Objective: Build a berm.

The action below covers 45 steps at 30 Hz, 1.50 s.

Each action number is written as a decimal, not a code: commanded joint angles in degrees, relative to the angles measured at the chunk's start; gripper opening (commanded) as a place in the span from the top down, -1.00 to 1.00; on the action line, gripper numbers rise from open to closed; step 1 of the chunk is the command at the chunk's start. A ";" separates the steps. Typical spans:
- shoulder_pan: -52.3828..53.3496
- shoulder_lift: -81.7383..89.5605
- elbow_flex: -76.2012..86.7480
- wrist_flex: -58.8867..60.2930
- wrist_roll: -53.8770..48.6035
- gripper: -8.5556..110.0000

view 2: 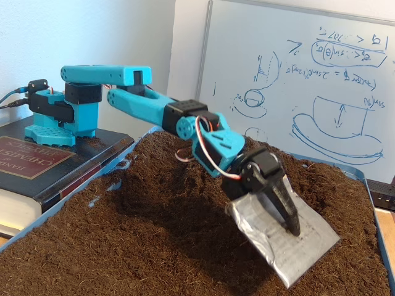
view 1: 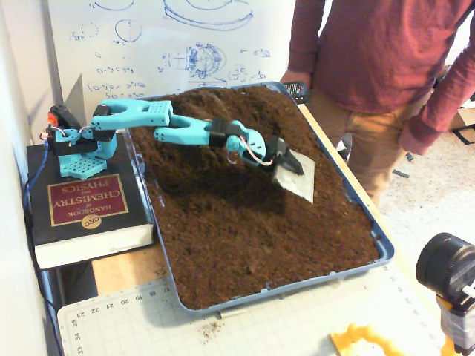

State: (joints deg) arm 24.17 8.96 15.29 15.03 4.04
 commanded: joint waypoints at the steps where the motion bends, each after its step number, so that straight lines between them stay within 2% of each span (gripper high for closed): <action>1: -1.58 1.76 -5.71 -8.00 4.31 0.85; 11: -5.45 -7.21 -4.92 -11.25 3.52 0.85; 17: -7.21 -12.39 -4.92 -10.81 -9.67 0.86; 22: -7.82 -9.93 -4.92 1.76 -16.79 0.86; 28: -9.14 -4.22 -5.27 20.48 -17.14 0.86; 45: -8.09 -0.88 0.26 34.45 -17.93 0.85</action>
State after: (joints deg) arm 16.08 5.01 12.13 44.56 -12.92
